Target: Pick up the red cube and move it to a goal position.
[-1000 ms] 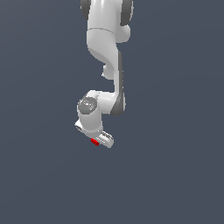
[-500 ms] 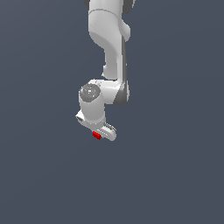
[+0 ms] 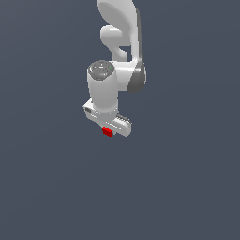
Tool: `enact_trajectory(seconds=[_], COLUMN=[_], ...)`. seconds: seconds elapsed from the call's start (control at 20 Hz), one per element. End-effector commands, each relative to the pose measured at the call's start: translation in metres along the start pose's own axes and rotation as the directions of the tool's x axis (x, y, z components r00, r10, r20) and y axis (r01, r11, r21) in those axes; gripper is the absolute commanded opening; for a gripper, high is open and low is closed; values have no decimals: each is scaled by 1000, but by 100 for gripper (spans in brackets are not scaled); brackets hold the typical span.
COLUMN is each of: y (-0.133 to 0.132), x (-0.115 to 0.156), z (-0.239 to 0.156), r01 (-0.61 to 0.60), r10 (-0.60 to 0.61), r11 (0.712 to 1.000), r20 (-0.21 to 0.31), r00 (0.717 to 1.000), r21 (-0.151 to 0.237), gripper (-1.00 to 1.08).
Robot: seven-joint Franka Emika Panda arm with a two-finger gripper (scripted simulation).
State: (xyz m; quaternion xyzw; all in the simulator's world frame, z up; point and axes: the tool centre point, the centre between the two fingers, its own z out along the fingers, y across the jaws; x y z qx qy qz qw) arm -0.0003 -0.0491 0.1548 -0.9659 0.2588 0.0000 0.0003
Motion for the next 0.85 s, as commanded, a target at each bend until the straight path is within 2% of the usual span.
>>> enact_trajectory(seconds=[0.0,0.4,0.8], y=[-2,-5,-6], x=[-6,-16,-15], z=[-17,-47,-46], r01=[0,-1,-1], r10=[0,1,1], r11=[1000,1000,1000], r20=[0,0,0], r00=[1000,1000,1000], r21=[0,-1,-1], gripper=[-100,-100,-100])
